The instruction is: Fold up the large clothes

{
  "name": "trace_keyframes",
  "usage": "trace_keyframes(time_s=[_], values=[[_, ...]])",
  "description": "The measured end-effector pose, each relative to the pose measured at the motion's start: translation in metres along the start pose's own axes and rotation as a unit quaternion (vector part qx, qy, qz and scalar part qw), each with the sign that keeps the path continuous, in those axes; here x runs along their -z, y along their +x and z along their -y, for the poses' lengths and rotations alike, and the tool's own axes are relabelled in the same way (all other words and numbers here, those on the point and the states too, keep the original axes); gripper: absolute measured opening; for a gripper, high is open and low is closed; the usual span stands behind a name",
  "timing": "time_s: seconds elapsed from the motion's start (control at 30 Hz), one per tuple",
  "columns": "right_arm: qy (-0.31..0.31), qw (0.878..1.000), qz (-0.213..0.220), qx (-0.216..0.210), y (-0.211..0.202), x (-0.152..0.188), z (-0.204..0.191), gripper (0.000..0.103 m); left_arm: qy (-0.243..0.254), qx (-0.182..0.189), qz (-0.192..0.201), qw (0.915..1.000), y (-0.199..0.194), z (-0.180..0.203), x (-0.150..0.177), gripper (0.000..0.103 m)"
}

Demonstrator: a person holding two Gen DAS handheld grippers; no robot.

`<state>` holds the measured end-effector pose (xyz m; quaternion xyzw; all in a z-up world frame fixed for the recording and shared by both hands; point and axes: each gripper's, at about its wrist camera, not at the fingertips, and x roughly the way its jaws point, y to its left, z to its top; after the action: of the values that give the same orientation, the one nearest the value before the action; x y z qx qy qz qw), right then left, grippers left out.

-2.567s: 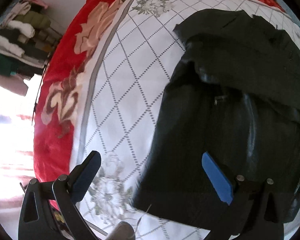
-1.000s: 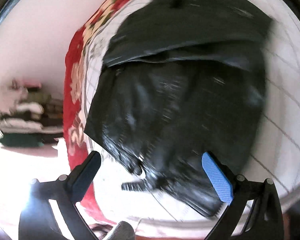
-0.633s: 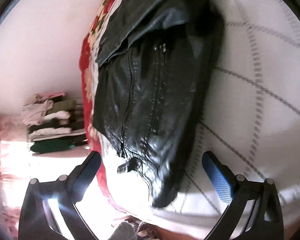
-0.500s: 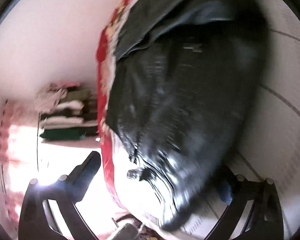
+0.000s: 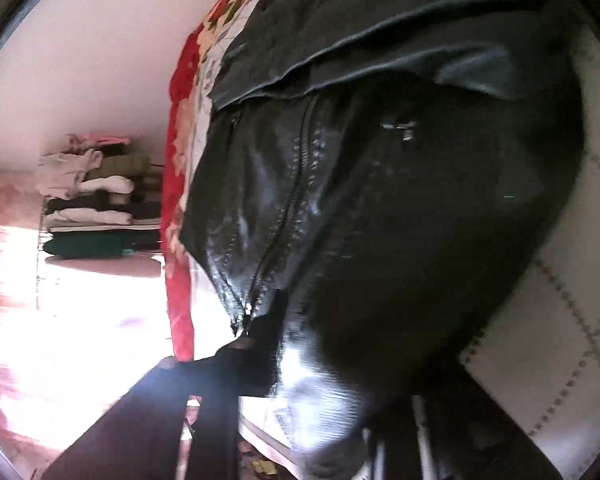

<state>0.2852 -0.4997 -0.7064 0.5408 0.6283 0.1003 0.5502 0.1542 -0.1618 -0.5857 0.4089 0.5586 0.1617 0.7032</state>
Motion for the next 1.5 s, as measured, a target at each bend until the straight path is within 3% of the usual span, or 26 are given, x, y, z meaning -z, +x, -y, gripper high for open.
trace_keyframes(time_s=[0.17, 0.2, 0.23, 0.27, 0.43, 0.63, 0.7, 0.9, 1.1, 1.2, 1.27, 1.33, 1.4, 1.43, 1.5], values=[[0.048, 0.995, -0.005, -0.085, 0.037, -0.008, 0.0, 0.06, -0.012, 0.027, -0.005, 0.9996, -0.004, -0.016, -0.008, 0.009], [0.051, 0.995, 0.002, -0.085, 0.037, -0.009, -0.002, 0.053, -0.015, 0.031, -0.003, 0.9994, -0.006, -0.023, -0.011, 0.009], [0.048, 0.996, 0.01, -0.078, 0.034, -0.01, -0.006, 0.034, -0.017, 0.033, -0.002, 0.9993, -0.008, -0.026, -0.013, 0.008], [0.045, 0.997, 0.013, -0.059, 0.033, -0.01, -0.013, 0.028, -0.018, 0.035, 0.003, 0.9992, -0.011, -0.031, -0.015, 0.008], [0.01, 0.999, 0.027, -0.041, 0.011, -0.001, -0.063, 0.021, -0.039, 0.076, 0.008, 0.9963, -0.019, -0.071, -0.027, 0.008], [-0.041, 0.997, 0.049, -0.03, -0.004, 0.004, -0.165, 0.018, -0.066, 0.145, 0.016, 0.9871, -0.011, -0.139, -0.04, 0.008], [-0.059, 0.997, 0.053, -0.024, 0.004, 0.006, -0.203, 0.013, -0.078, 0.173, 0.017, 0.9817, 0.002, -0.167, -0.048, 0.008], [-0.127, 0.99, 0.06, 0.032, 0.081, -0.01, -0.326, 0.011, -0.118, 0.242, 0.009, 0.9629, 0.058, -0.225, -0.069, 0.009], [-0.167, 0.979, 0.055, 0.106, 0.192, -0.046, -0.406, 0.007, -0.161, 0.315, -0.024, 0.935, 0.151, -0.264, -0.091, 0.009], [-0.18, 0.971, 0.052, 0.152, 0.237, -0.058, -0.416, 0.007, -0.165, 0.354, -0.046, 0.9196, 0.202, -0.268, -0.1, 0.013], [-0.179, 0.965, 0.047, 0.185, 0.266, -0.069, -0.416, 0.007, -0.171, 0.398, -0.067, 0.8988, 0.237, -0.265, -0.102, 0.017], [-0.179, 0.961, 0.04, 0.205, 0.284, -0.077, -0.411, 0.008, -0.184, 0.419, -0.079, 0.8857, 0.262, -0.265, -0.102, 0.027], [-0.175, 0.963, 0.03, 0.203, 0.294, -0.087, -0.408, 0.014, -0.198, 0.441, -0.079, 0.872, 0.277, -0.271, -0.099, 0.035], [-0.168, 0.968, 0.022, 0.185, 0.294, -0.091, -0.406, 0.023, -0.214, 0.457, -0.079, 0.8598, 0.284, -0.278, -0.095, 0.041], [-0.154, 0.981, 0.006, 0.121, 0.284, -0.097, -0.401, 0.038, -0.25, 0.466, -0.08, 0.8453, 0.295, -0.292, -0.087, 0.054]])
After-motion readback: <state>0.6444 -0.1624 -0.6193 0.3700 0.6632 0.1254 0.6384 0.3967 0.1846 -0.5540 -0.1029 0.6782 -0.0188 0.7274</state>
